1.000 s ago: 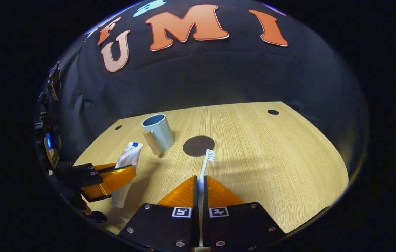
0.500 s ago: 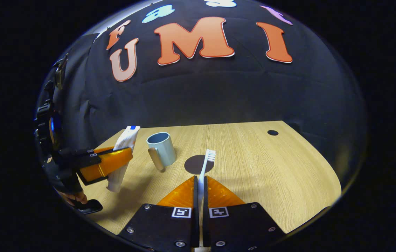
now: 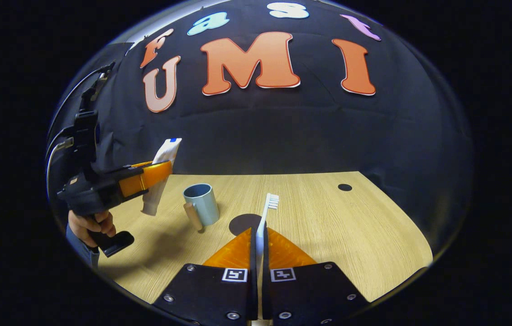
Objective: Put the toothbrush and toothpaste on the desktop into the cup, then pick up the cup and place it on the coaster on the desktop.
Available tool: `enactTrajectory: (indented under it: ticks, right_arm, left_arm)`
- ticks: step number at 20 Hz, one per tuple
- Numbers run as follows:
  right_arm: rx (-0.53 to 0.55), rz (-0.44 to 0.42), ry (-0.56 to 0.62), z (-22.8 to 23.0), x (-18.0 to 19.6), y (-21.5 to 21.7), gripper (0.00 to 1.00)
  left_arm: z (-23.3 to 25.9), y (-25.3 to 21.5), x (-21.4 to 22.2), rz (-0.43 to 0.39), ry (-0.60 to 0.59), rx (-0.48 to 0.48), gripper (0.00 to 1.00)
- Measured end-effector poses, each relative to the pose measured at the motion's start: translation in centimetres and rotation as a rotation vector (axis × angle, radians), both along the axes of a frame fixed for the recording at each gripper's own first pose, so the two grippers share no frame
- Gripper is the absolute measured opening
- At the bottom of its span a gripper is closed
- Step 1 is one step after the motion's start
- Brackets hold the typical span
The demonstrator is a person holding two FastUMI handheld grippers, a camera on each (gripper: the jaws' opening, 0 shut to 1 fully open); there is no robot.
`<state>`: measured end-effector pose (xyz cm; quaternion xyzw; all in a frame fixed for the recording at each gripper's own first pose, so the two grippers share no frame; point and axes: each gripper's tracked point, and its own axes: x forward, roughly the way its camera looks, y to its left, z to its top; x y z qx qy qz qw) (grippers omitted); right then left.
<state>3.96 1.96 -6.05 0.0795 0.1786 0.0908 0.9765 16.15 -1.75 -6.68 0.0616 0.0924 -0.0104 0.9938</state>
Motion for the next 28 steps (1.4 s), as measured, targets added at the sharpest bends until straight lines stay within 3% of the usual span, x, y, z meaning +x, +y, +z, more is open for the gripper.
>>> enactTrajectory:
  ticks: [5, 7, 17, 28]
  right_arm:
    - [-0.021, -0.013, -0.042, 0.9, 1.2, -0.6, 0.04]
    - [-0.02, -0.031, -0.051, 1.0, 1.9, -1.0, 0.05]
    - [-0.015, -0.085, -0.122, 1.6, 3.7, -2.6, 0.04]
    - [0.028, -0.093, -0.17, 2.6, 4.5, -1.8, 0.04]
  left_arm:
    - [0.8, 0.1, 3.4, -0.012, -0.052, -0.029, 0.1]
    - [2.1, -0.4, 5.1, -0.041, -0.13, -0.062, 0.1]
    - [0.0, -1.5, 9.7, -0.095, -0.173, -0.141, 0.1]
    - [-5.0, 1.3, 10.3, 0.021, -0.103, -0.173, 0.1]
